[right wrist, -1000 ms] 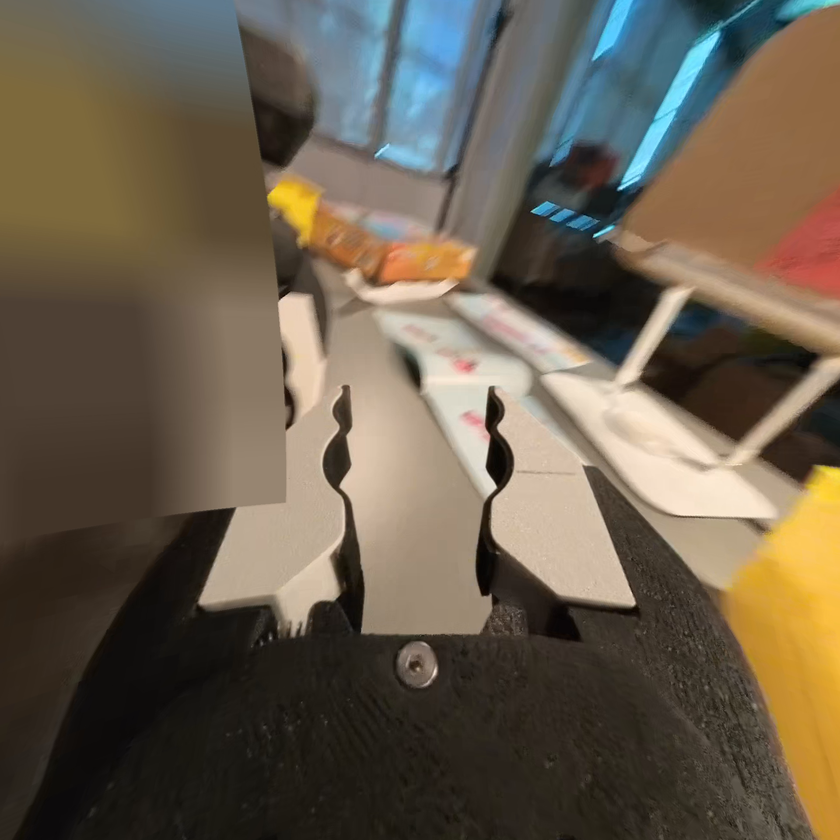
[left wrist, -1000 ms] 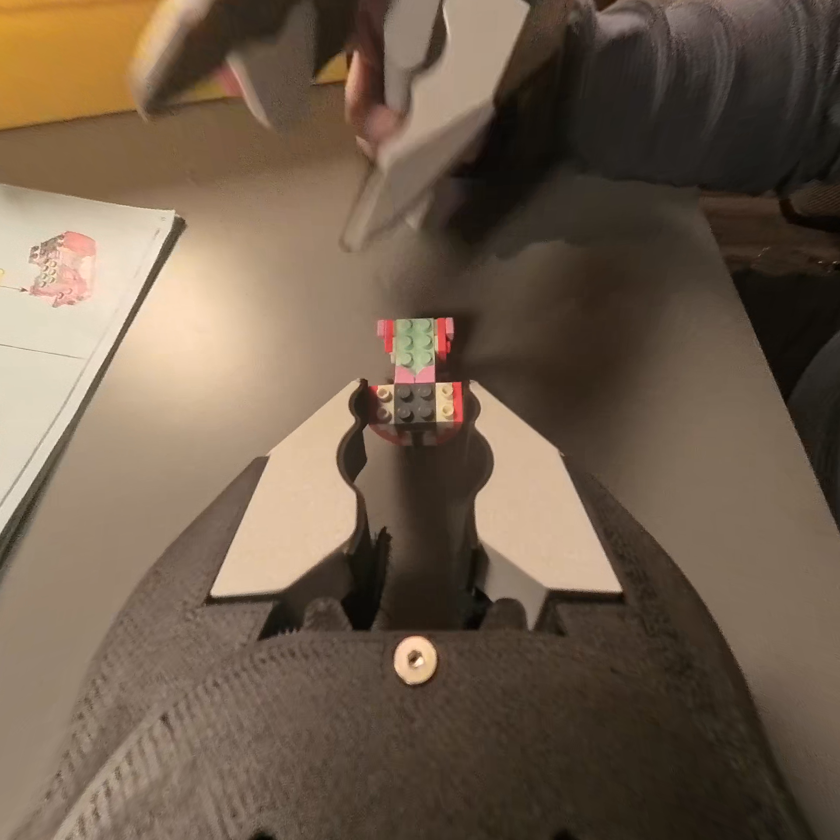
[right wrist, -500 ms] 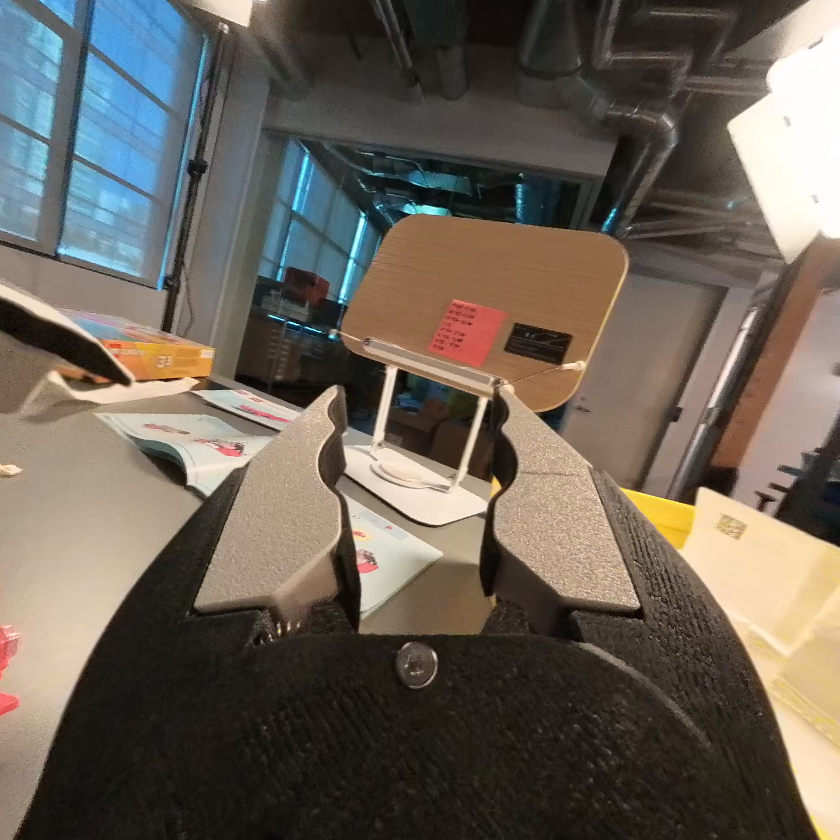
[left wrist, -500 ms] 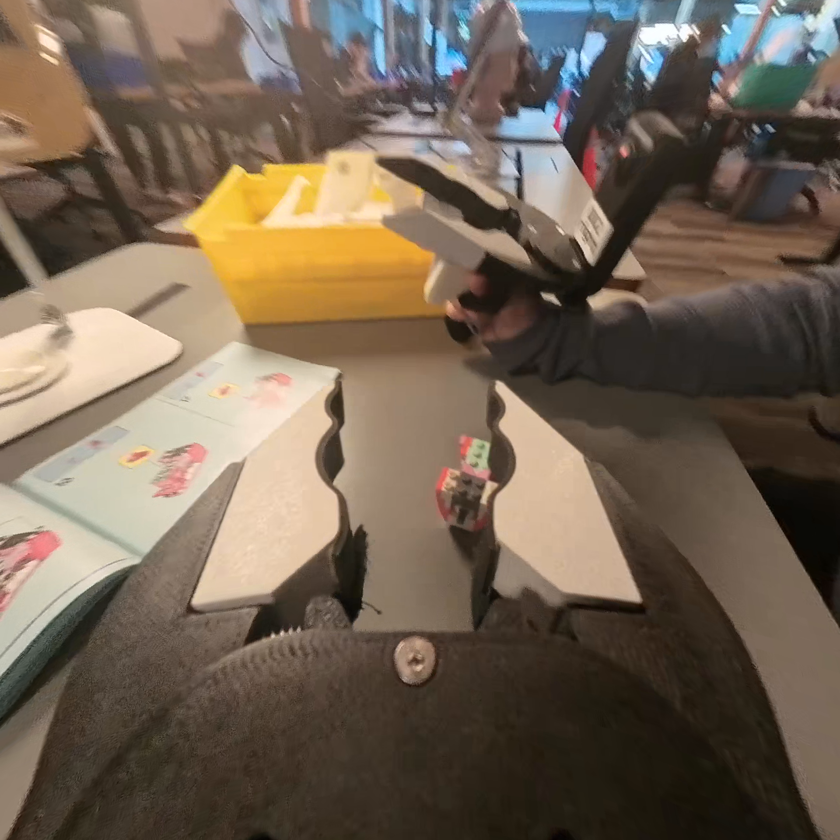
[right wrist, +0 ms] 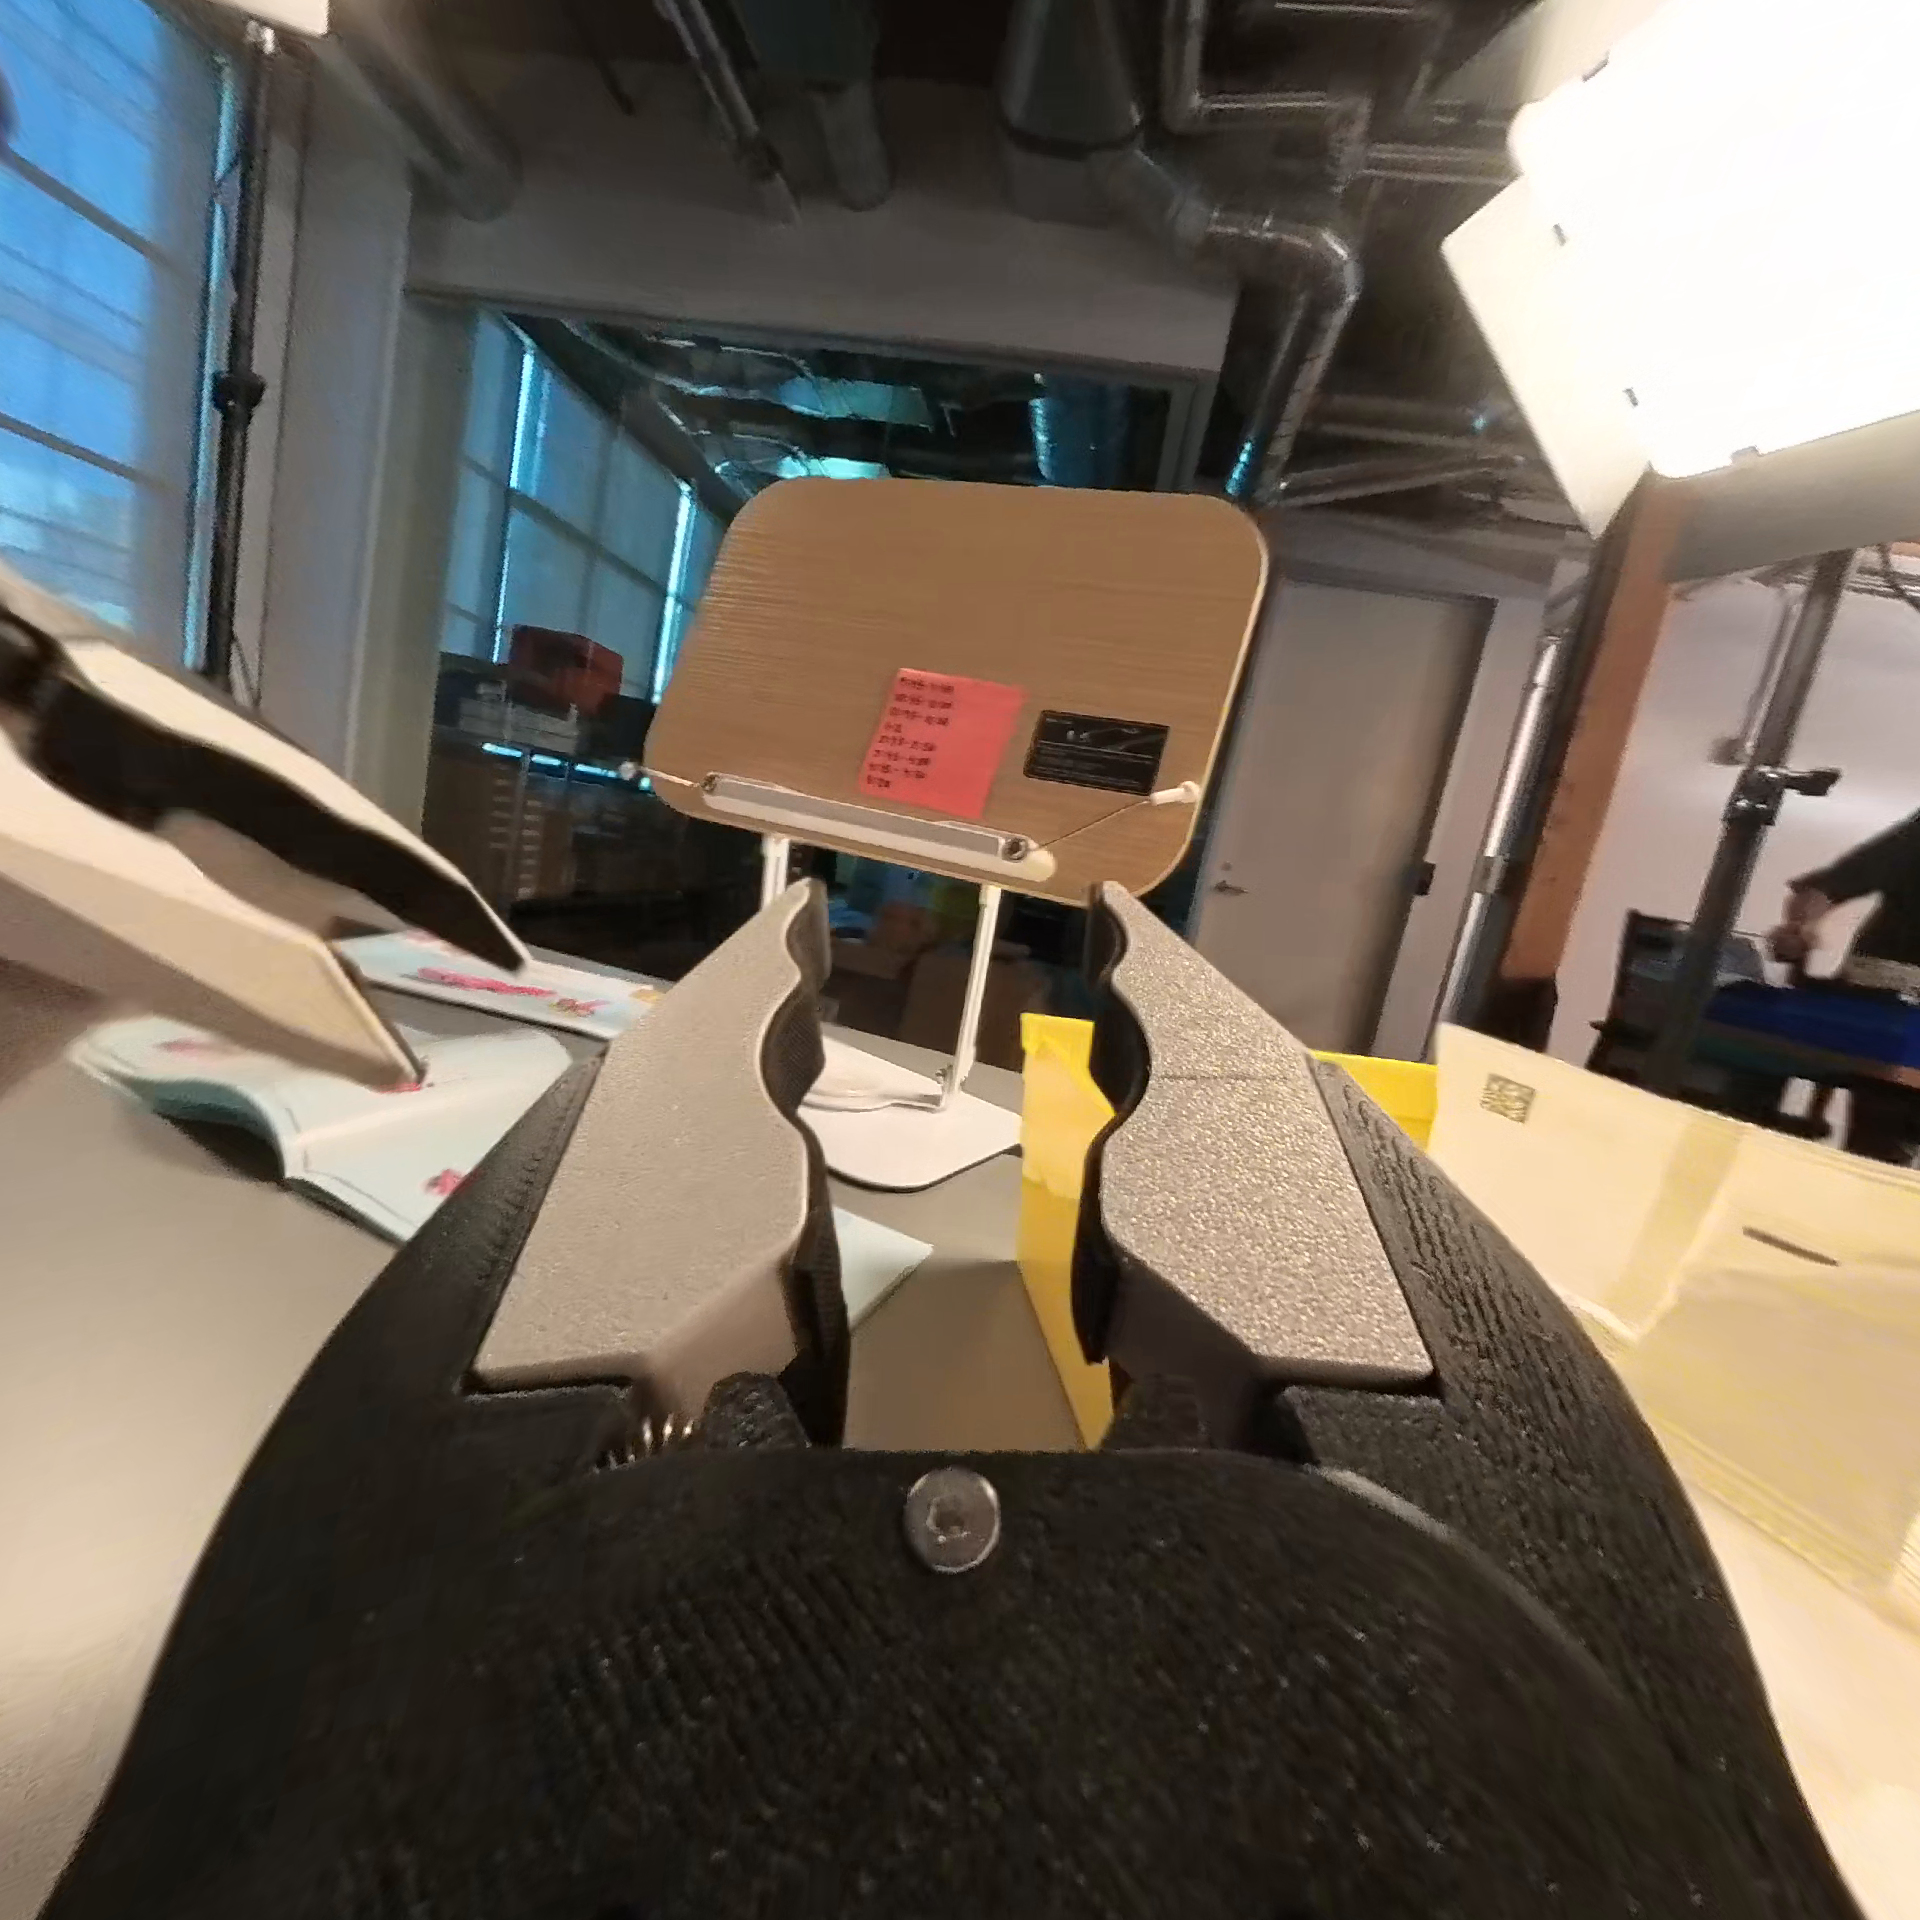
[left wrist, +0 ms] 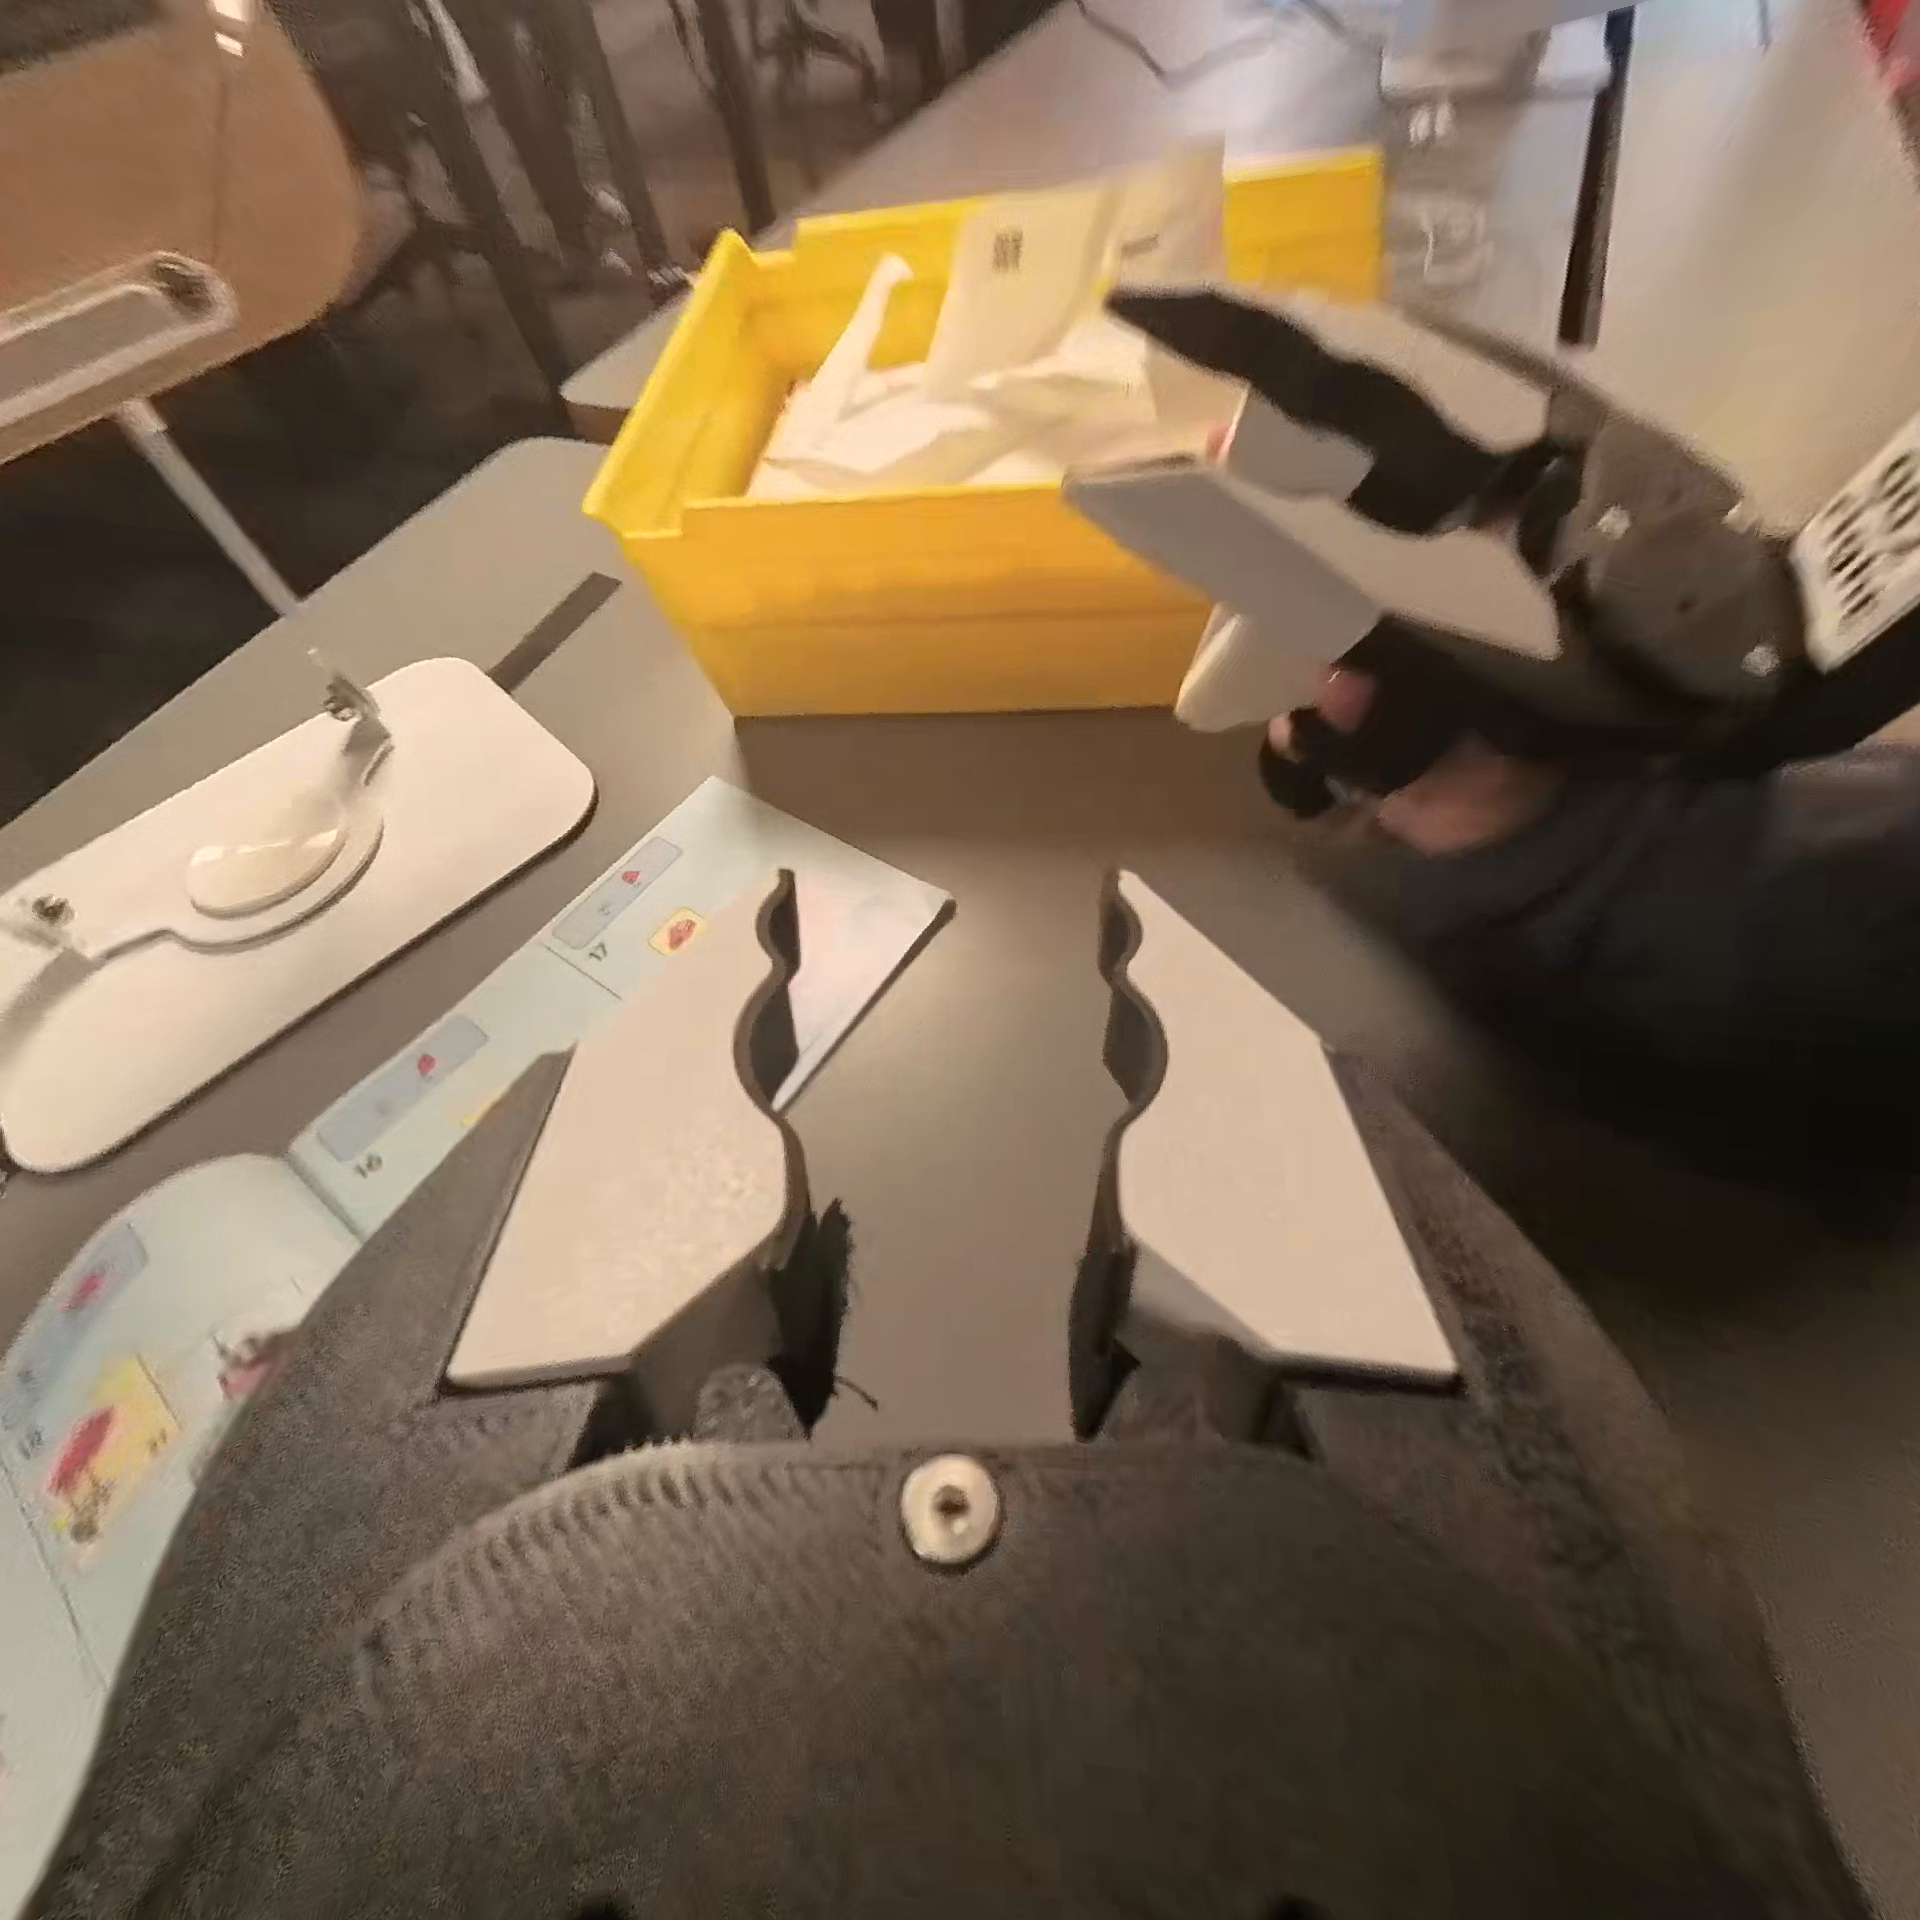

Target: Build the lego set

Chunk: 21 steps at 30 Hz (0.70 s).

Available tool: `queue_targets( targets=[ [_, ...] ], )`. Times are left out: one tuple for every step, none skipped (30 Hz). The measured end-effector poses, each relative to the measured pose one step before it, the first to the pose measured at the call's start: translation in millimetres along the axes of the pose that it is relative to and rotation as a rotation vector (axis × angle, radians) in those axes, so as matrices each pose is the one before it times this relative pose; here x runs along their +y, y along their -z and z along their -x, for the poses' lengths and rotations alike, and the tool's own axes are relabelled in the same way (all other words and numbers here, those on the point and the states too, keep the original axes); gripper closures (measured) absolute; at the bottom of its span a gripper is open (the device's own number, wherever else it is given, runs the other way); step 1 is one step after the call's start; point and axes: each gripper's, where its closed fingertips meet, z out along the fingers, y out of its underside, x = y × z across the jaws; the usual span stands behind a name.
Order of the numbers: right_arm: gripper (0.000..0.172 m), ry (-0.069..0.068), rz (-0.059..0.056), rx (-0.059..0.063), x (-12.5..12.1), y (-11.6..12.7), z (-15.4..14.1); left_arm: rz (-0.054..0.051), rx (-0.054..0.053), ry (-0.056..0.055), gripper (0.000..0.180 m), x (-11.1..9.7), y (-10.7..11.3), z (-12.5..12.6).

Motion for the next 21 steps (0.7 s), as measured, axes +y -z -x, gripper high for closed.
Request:
queue_targets(
  targets=[
    [0.128,-0.0094,-0.0139,0.0061,-2.43,1.12,-2.48,0.0427,0.0203,-0.0423,0.123,3.66,-9.79,3.1],
    [0.129,-0.0098,-0.0122,-0.0019,-2.45,0.92,-0.79,0.0469,0.0234,-0.0356,0.123,5.15,-11.02,3.63],
    [0.129,-0.0067,-0.0051,-0.0047,-1.26,0.64,0.19,0.0522,0.0394,-0.0214,0.122,6.93,-11.8,2.25],
    [0.129,-0.0039,-0.0039,-0.0019,-1.01,0.6,-0.01,0.0579,0.0477,-0.0111,0.122,8.72,-11.73,1.51],
    [0.129,-0.0032,-0.0047,-0.0004,-1.09,0.43,-0.1,0.0579,0.042,-0.0096,0.12,8.85,-10.93,2.11],
    [0.13,-0.0056,-0.0012,-0.0017,-0.2,0.02,-0.04,0.0395,0.0339,-0.011,0.119,6.3,-9.62,1.94],
    [0.13,-0.0068,-0.0005,-0.0021,-0.04,-0.24,0.0,0.0191,0.0232,-0.015,0.12,3.29,-8.4,2.13],
    [0.131,-0.0063,-0.002,-0.0047,-0.17,-0.29,0.34,0.0054,0.0189,-0.0193,0.12,1.21,-7.23,1.32],
    [0.132,-0.0057,-0.0004,-0.0073,0.14,-0.54,0.62,0.0007,0.01,-0.0187,0.122,0.25,-6.53,1.51],
    [0.132,-0.0042,0.0018,-0.0057,0.67,-0.64,0.42,0.0,0.001,-0.0136,0.123,-0.16,-6.11,2.0],
    [0.133,-0.0005,0.0022,-0.0032,0.64,-0.6,0.22,-0.0026,0.0033,-0.0043,0.123,-0.43,-5.65,1.01],
    [0.134,0.0027,0.0017,-0.0013,0.59,-0.4,0.16,-0.0046,0.0079,0.0092,0.124,-0.75,-5.41,0.29],
    [0.135,0.0014,0.0025,-0.0002,0.51,-0.37,-0.01,-0.0025,0.0067,0.0158,0.125,-0.32,-4.76,0.53],
    [0.135,-0.0006,0.0012,-0.0005,0.17,-0.09,-0.02,0.0046,-0.0052,0.0107,0.126,0.74,-3.9,2.66],
    [0.136,-0.0015,-0.0003,-0.0023,0.02,0.08,0.37,0.0084,-0.0117,0.0041,0.127,1.45,-2.82,3.77],
    [0.136,-0.0024,0.0006,-0.0036,0.2,-0.09,0.42,0.0079,-0.0033,-0.0003,0.128,1.2,-1.89,2.73],
    [0.136,-0.0027,0.0019,-0.003,0.56,-0.09,0.24,0.0061,-0.0021,-0.0013,0.129,1.1,-1.14,2.4],
    [0.137,-0.0032,0.0015,-0.0024,0.28,-0.14,0.23,0.0045,0.0025,-0.0022,0.132,0.95,-0.75,1.74],
    [0.137,-0.0028,0.0017,-0.003,0.41,-0.14,0.37,0.0014,0.0131,-0.0005,0.135,0.31,-0.45,0.07],
    [0.137,-0.0015,0.0021,-0.0018,0.35,-0.15,0.24,0.0014,0.0211,0.0023,0.139,0.07,-0.21,-1.34],
    [0.137,-0.001,0.0013,-0.0013,0.2,-0.14,0.19,0.0014,0.014,0.0033,0.143,-0.11,-0.06,-0.53]
  ],
)
